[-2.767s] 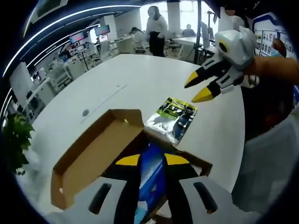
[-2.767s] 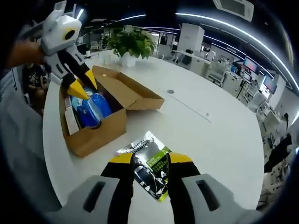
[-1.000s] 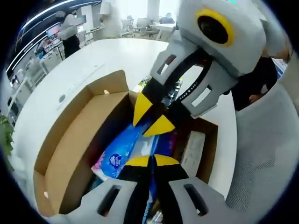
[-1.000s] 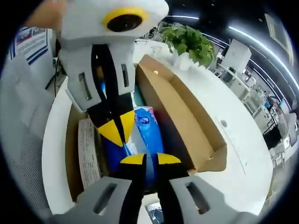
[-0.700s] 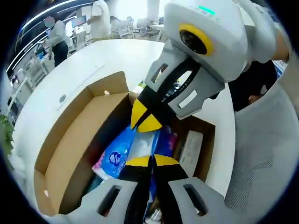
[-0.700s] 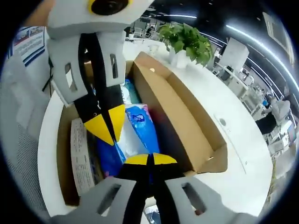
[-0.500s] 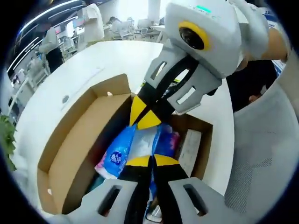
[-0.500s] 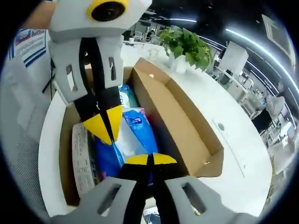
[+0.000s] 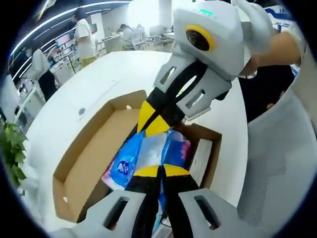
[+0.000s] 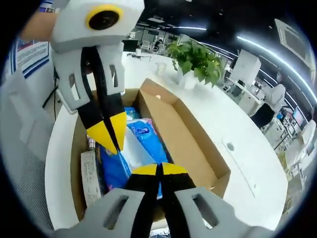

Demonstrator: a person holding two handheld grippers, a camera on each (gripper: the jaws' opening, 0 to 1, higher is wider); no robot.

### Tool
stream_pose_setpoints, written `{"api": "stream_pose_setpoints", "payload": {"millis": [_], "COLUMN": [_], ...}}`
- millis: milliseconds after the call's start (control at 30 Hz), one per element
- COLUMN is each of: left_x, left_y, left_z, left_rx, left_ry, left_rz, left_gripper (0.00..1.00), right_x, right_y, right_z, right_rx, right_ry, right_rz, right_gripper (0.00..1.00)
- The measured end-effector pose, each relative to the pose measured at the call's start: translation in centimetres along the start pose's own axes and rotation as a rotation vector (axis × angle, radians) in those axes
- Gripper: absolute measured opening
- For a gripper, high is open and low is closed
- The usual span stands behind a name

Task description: Operate the shoe box by opening the lid, removing the specified soft item, and placing it in the target area until the item is outside and the box remains undamaged.

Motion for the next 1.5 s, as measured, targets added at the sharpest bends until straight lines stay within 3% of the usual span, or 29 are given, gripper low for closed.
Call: {"api": "stream_pose_setpoints", "payload": {"millis": [500, 800, 1133, 1500], "left_x": [2.1, 4.9, 7.9, 12.3], "left_y": [-0.5, -2.0, -4.1, -6.2], "left_z": [3.7, 5.1, 4.9, 1.7], "left_rx": [0.013, -0.002, -0.037, -0.1], "left_ry": [-0.08, -0.146, -0.186, -0.195], "left_rz": [-0.017, -0.031, -0.063, -0.143], "left_gripper": [0.0, 0.0, 0.0, 0.0], "right_x": [3.8, 5.1, 3.9, 0.3], "right_y": [-0.9, -1.8, -3.1, -4.9], "right_z": [2.2, 4.8, 7.9, 12.2], "right_rx": [0.003, -0.013, -0.049, -0.126], "right_ry": [-0.055, -0.075, -0.066, -0.018], "right_rz": [0.043, 0.059, 0.052, 0.023], "right_gripper": [0.0, 0.0, 0.0, 0.0]}}
Point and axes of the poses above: the point that each gripper's makers call its tool centre point, and the gripper's own axes: z roughly backward along the fingers, y roughly to its left, x roughly out of its top, the point moved 5 cm from there along z, roughly backward along the fingers, and after that the axes turned 2 degrees about z, right-handed, at the moved point
